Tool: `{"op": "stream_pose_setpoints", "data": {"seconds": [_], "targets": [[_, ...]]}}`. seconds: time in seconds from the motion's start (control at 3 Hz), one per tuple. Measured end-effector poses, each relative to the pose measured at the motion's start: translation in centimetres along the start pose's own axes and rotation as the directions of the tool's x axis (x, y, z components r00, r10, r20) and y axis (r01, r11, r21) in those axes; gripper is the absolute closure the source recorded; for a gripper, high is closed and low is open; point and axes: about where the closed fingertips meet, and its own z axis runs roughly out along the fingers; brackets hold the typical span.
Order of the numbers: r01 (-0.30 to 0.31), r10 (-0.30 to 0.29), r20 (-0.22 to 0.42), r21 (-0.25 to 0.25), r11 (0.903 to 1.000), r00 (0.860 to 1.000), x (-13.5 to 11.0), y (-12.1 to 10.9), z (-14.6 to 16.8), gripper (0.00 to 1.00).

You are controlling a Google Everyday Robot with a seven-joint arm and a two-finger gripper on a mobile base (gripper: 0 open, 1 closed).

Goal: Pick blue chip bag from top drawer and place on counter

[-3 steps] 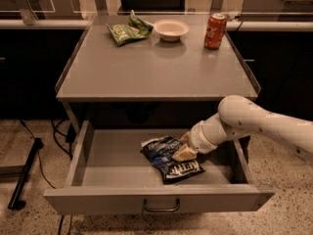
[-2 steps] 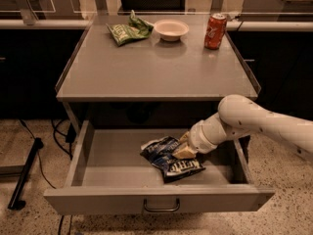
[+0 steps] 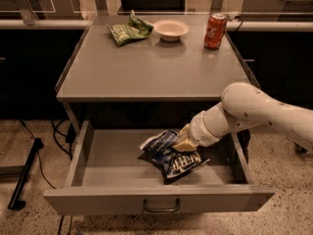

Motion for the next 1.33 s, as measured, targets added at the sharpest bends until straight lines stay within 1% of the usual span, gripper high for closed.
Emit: {"op": "stream_pose_setpoints", "data": {"seconds": [0.33,0.67,1.0,1.33], "targets": [[0.023,-0.023,0.004,0.007,0.9997,1.0,-2.3,0.0,-2.8,1.0],[0.092,-0.091,-0.01,0.078,0.9927,0.996,-7.4,-1.0,-8.6,1.0],[0.09,-0.09,-0.004,0.079,0.9928,0.996,-7.7,-1.0,-8.8,1.0],[0.081,-0.083,0.022,0.084,0.9932,0.996,-9.0,-0.9,-9.6,1.0]]}}
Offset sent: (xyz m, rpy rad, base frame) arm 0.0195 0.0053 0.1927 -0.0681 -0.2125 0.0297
